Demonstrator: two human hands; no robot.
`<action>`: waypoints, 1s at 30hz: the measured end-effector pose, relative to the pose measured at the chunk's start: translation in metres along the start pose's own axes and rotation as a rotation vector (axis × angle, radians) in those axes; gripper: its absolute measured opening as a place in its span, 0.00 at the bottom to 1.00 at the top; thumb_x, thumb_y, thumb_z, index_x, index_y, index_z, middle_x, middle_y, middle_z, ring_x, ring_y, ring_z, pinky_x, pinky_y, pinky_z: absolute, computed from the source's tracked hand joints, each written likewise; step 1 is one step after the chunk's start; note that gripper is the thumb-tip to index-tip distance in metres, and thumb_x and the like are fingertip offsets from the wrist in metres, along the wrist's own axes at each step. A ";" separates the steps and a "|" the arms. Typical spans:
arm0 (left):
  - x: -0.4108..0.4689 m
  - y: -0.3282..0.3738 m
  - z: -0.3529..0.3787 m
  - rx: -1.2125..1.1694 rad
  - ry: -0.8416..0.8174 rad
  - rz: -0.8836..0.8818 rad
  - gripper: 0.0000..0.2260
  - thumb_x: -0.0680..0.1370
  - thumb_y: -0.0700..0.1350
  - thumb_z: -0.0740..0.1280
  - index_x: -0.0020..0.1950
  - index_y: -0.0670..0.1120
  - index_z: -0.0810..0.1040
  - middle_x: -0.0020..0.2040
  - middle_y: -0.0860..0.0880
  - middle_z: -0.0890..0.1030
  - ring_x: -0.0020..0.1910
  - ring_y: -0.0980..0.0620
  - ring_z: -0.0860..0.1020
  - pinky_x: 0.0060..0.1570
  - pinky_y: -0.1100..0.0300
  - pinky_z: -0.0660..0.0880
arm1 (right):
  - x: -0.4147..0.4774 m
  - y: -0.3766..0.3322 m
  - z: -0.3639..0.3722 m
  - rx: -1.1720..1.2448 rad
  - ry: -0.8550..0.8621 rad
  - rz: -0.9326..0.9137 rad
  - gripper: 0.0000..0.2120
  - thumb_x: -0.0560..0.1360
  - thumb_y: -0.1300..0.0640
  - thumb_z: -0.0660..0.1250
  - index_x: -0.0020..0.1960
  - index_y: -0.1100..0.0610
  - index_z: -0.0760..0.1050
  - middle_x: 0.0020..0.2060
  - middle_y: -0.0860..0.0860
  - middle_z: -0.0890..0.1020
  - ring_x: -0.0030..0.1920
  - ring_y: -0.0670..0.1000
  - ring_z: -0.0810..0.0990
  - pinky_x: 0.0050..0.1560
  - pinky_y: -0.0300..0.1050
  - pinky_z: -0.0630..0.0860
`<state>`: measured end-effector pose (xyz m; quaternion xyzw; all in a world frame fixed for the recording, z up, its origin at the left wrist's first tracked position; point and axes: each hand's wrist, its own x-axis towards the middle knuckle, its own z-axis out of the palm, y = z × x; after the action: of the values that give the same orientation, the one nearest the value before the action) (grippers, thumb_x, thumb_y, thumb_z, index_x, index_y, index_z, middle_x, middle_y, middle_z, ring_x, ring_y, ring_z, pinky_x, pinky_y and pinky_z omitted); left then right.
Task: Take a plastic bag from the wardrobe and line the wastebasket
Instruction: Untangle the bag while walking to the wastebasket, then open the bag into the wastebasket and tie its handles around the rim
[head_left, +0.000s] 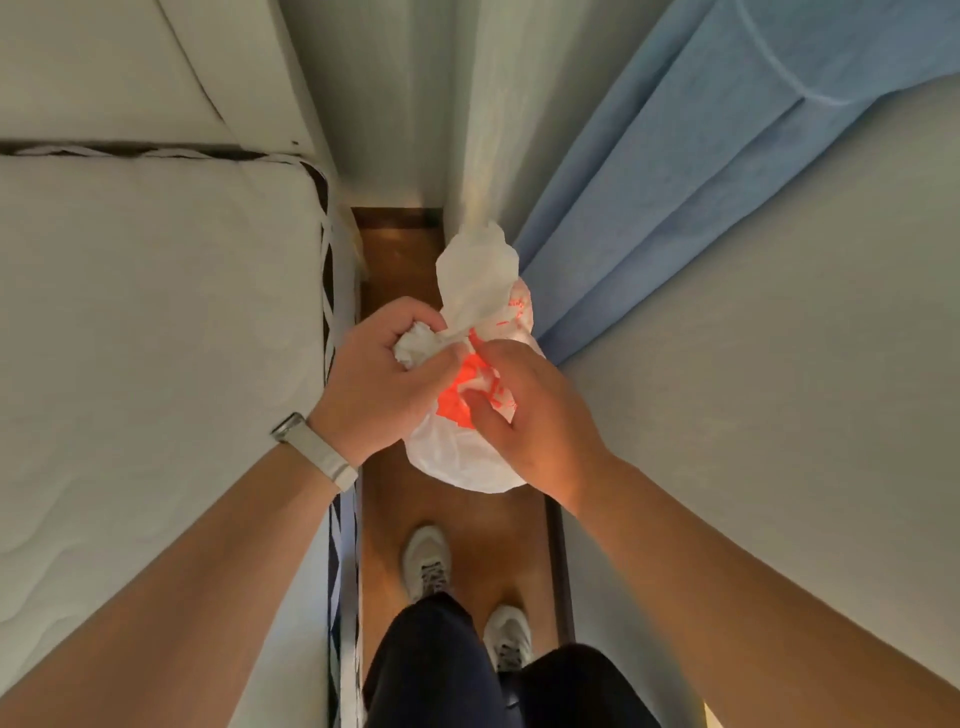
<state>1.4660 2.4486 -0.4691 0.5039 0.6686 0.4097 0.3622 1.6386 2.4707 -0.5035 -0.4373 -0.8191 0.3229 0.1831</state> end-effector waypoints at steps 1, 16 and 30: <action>0.006 -0.017 0.008 0.001 0.003 0.001 0.05 0.74 0.42 0.73 0.44 0.49 0.77 0.36 0.57 0.77 0.36 0.61 0.77 0.33 0.75 0.71 | 0.004 0.015 0.014 0.002 0.010 -0.002 0.19 0.79 0.53 0.67 0.68 0.56 0.73 0.57 0.50 0.82 0.55 0.48 0.79 0.56 0.35 0.72; 0.043 -0.223 0.107 0.044 -0.135 0.143 0.06 0.75 0.44 0.73 0.45 0.52 0.76 0.40 0.54 0.79 0.39 0.60 0.79 0.36 0.72 0.73 | 0.020 0.190 0.194 0.141 0.054 0.066 0.07 0.77 0.47 0.67 0.54 0.43 0.71 0.45 0.36 0.75 0.49 0.39 0.75 0.45 0.31 0.69; 0.023 -0.233 0.116 0.029 -0.281 0.214 0.04 0.70 0.49 0.71 0.41 0.53 0.77 0.39 0.55 0.78 0.38 0.59 0.77 0.37 0.65 0.75 | -0.031 0.206 0.230 0.213 0.325 -0.049 0.12 0.78 0.48 0.65 0.57 0.52 0.76 0.54 0.43 0.79 0.53 0.44 0.77 0.55 0.41 0.75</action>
<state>1.4766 2.4560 -0.7305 0.6297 0.5598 0.3618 0.3990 1.6445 2.4440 -0.8129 -0.4419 -0.7503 0.3283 0.3662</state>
